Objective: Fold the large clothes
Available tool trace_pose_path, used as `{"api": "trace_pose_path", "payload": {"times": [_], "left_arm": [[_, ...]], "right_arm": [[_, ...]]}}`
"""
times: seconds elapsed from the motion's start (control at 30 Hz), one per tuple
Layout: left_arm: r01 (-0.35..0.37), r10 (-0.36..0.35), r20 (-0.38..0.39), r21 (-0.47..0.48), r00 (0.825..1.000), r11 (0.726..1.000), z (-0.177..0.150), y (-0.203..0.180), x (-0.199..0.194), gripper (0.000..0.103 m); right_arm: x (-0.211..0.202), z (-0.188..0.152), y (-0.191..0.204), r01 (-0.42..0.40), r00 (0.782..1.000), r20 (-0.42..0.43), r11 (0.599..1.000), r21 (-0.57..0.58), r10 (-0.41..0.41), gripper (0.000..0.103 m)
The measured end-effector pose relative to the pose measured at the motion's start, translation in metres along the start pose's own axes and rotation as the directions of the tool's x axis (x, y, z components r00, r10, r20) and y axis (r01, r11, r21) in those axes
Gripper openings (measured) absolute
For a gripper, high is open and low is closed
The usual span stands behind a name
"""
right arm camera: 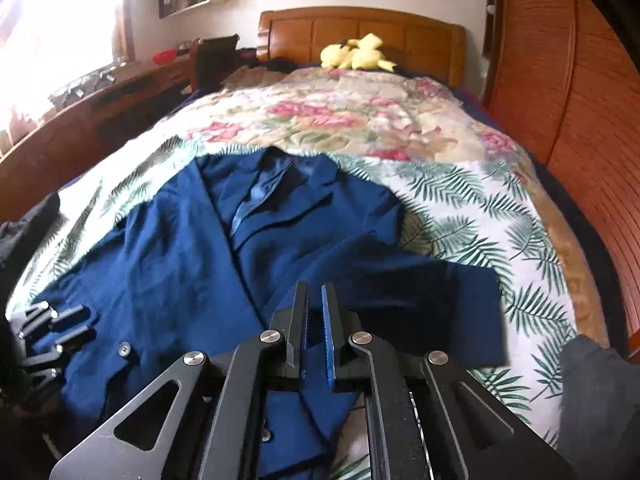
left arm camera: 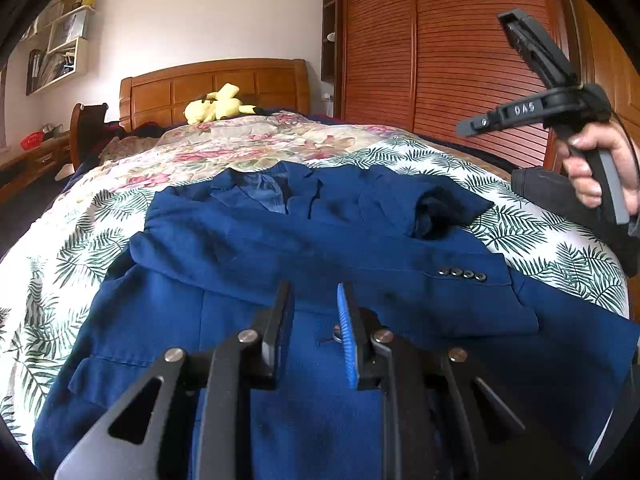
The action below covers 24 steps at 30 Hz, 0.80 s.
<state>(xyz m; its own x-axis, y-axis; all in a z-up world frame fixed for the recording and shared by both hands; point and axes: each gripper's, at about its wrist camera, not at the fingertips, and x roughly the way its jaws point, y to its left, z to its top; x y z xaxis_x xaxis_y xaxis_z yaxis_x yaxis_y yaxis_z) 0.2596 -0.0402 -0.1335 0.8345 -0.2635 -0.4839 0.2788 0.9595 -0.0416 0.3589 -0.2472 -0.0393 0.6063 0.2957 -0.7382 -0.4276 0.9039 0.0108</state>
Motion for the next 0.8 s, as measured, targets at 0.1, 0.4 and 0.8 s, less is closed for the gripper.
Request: {"api": "trace_pose_path", "payload": {"times": [0.1, 0.4, 0.8], "left_arm": [[0.000, 0.000, 0.002, -0.001, 1.000, 1.000, 0.000, 0.000, 0.000, 0.019], [-0.001, 0.001, 0.003, 0.000, 1.000, 1.000, 0.001, -0.001, -0.001, 0.019], [-0.001, 0.001, 0.001, 0.000, 1.000, 1.000, 0.002, -0.001, 0.000, 0.019]], "right_arm": [[-0.006, 0.007, -0.007, 0.037, 0.999, 0.013, 0.999, 0.005, -0.037, 0.014], [0.018, 0.001, -0.069, 0.149, 0.988, -0.045, 0.982, 0.116, -0.145, 0.053], [0.072, -0.056, -0.161, 0.312, 0.937, -0.245, 0.914, 0.260, -0.250, 0.053]]}}
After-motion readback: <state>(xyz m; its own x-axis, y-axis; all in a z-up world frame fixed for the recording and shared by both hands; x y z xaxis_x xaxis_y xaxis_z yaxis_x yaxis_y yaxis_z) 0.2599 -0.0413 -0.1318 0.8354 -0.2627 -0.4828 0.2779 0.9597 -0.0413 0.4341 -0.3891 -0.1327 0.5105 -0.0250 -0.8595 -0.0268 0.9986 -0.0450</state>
